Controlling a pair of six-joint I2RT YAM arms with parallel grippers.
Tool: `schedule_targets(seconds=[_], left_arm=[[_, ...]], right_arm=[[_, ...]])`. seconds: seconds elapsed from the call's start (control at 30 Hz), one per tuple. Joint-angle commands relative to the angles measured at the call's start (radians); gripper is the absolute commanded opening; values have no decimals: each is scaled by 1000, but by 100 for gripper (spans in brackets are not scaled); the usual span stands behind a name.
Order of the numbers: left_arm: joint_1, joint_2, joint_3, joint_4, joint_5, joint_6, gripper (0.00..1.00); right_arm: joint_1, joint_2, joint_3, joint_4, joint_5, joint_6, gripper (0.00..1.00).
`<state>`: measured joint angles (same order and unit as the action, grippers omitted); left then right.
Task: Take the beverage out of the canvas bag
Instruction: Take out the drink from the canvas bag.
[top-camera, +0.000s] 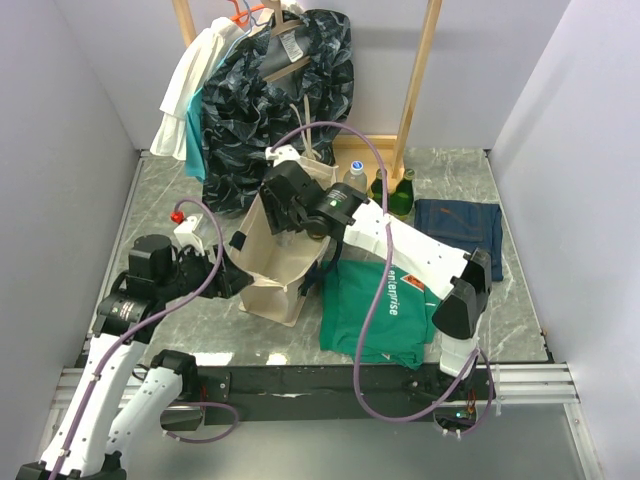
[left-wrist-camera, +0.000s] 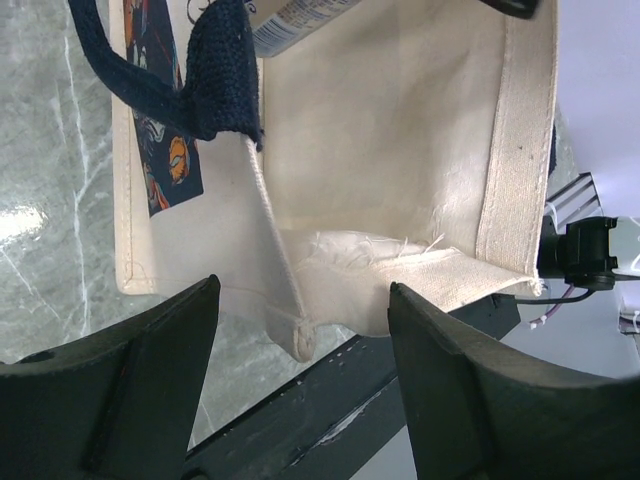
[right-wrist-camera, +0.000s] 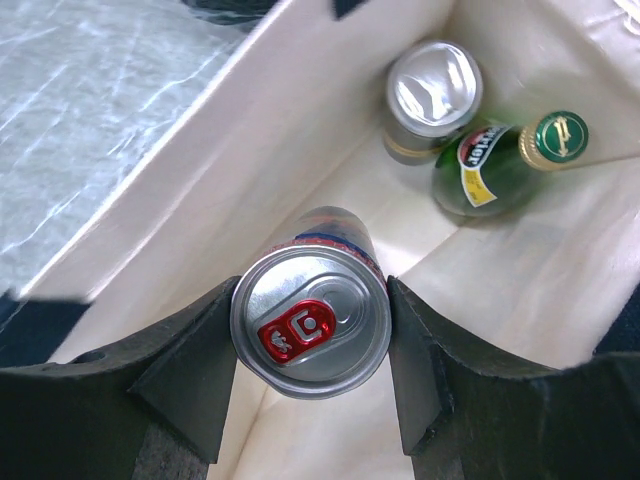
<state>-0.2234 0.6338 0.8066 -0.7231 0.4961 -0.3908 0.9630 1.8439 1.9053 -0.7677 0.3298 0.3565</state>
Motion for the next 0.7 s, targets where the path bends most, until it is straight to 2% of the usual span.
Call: schedule_targets(seconds=[0.0, 0.67], left_arm=[[-4, -20, 0, 4, -7, -13, 74], [-4, -20, 0, 1, 15, -2, 74]], right_arm=[[20, -97, 77, 18, 31, -51, 0], [23, -285, 75, 18, 124, -103, 0]])
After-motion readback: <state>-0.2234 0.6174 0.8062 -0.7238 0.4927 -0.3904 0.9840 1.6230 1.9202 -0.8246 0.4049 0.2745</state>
